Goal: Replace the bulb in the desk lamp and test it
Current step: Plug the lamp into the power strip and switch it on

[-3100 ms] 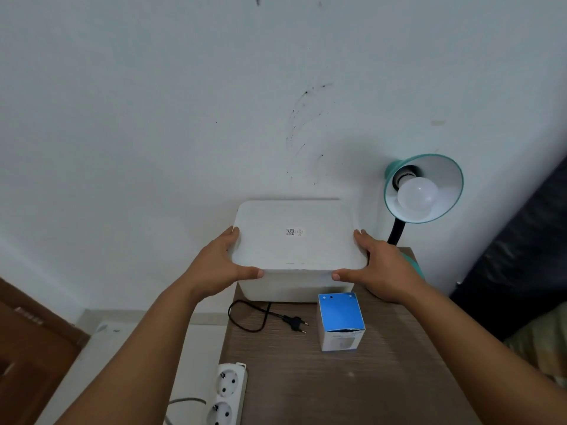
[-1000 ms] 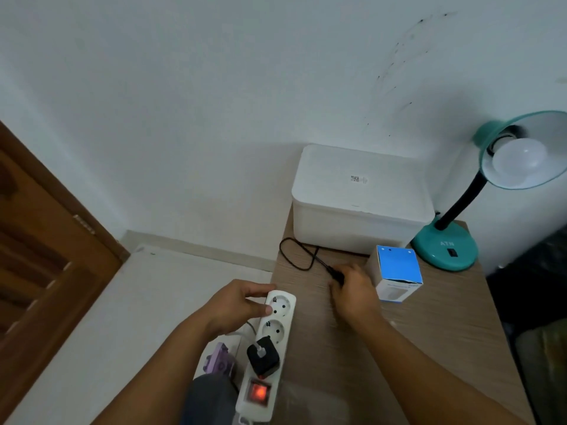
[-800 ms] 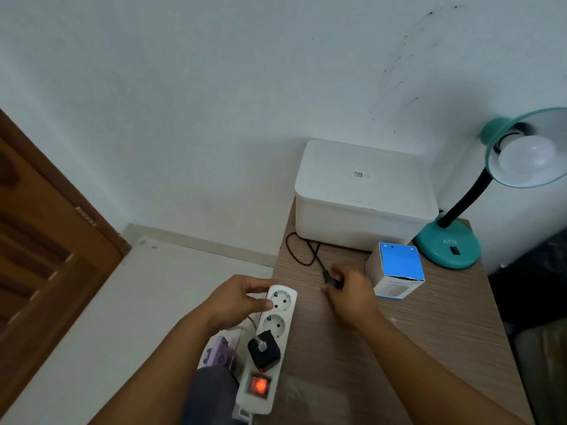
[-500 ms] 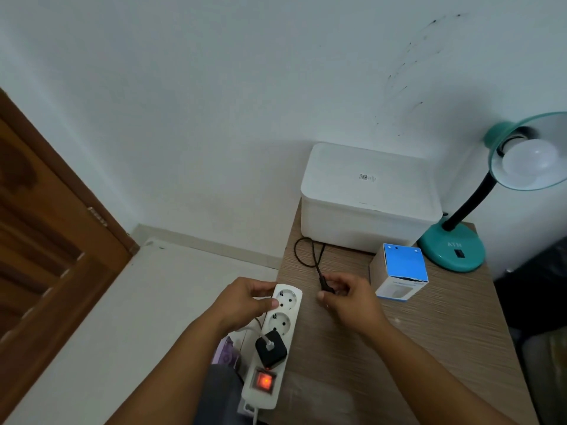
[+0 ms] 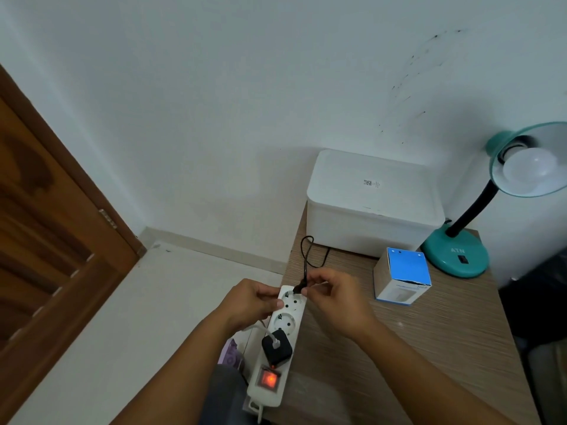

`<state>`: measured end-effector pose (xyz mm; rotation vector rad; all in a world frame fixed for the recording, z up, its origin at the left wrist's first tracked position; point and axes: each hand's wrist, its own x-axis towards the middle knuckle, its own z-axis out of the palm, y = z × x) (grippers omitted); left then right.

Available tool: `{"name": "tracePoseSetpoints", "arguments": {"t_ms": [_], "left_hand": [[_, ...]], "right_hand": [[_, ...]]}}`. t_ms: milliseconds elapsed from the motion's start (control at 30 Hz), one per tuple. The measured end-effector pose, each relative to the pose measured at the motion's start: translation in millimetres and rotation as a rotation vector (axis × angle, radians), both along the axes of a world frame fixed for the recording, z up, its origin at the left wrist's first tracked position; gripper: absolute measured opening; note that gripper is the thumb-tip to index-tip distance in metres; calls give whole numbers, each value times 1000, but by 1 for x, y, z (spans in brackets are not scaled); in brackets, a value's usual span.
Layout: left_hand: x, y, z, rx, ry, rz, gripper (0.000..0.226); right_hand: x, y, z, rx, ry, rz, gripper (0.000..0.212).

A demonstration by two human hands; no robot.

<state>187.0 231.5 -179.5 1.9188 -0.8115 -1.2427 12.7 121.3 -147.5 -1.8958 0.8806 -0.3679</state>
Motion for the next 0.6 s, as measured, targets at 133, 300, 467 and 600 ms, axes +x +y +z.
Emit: {"name": "tracePoseSetpoints", "arguments": {"t_ms": [133, 300, 467, 600], "left_hand": [[-1, 3, -3, -25, 76, 37, 28], [-2, 4, -2, -51, 108, 53, 31], [0, 7, -1, -58, 84, -3, 38], [3, 6, -2, -55, 27, -45, 39]], "right_hand": [[3, 2, -8, -121, 100, 89, 17], [5, 2, -17, -200, 160, 174, 20], [7, 2, -21, -233, 165, 197, 22], [8, 1, -21, -237, 157, 203, 23]]}}
